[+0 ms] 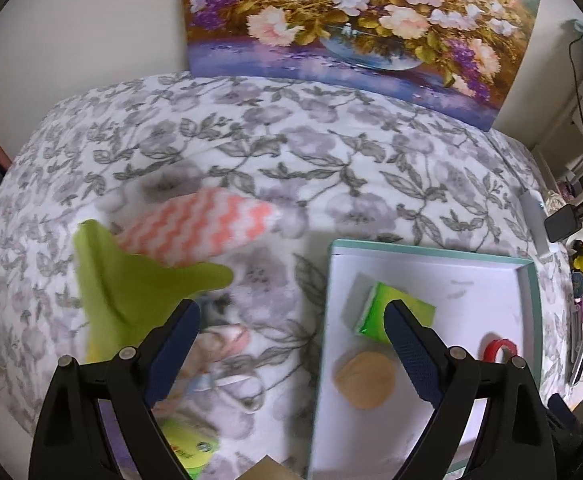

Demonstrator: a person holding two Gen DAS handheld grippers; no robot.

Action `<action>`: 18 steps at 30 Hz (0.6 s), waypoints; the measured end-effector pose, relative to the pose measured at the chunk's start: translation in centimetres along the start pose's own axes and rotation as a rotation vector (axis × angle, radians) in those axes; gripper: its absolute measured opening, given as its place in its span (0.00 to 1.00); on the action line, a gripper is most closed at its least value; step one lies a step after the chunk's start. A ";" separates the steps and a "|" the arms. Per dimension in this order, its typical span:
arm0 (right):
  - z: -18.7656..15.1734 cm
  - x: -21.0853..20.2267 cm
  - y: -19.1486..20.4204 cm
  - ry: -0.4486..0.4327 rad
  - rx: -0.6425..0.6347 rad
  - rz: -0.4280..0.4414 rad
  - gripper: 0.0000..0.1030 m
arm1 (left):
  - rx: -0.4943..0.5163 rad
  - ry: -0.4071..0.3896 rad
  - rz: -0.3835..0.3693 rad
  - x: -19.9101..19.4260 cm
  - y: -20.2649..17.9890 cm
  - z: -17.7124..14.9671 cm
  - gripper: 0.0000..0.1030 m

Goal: Organize soft objects
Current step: 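Move both tools back to the pile, right tool toward the second green tissue pack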

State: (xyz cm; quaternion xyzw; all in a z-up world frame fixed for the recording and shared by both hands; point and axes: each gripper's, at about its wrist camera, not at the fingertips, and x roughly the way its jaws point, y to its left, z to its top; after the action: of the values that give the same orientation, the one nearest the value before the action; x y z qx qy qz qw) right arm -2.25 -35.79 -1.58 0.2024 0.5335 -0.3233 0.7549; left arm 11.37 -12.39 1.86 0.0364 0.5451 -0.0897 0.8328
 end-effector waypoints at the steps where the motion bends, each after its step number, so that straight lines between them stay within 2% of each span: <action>1: -0.1 -0.2 0.1 0.000 -0.004 0.000 1.00 | -0.001 0.000 0.009 -0.3 0.4 -0.1 0.91; 14: -3.5 -2.5 1.9 0.033 -0.062 0.001 1.00 | -0.054 0.035 0.087 -2.6 6.2 -3.1 0.91; 18: -4.5 -2.7 2.1 0.046 -0.081 -0.004 1.00 | -0.104 0.075 0.053 -2.6 8.2 -4.3 0.91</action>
State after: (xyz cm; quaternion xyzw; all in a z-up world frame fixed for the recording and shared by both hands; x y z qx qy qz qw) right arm -4.45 -30.63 -0.75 0.1779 0.5638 -0.2984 0.7493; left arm 8.05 -3.38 2.21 0.0108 0.5786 -0.0380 0.8147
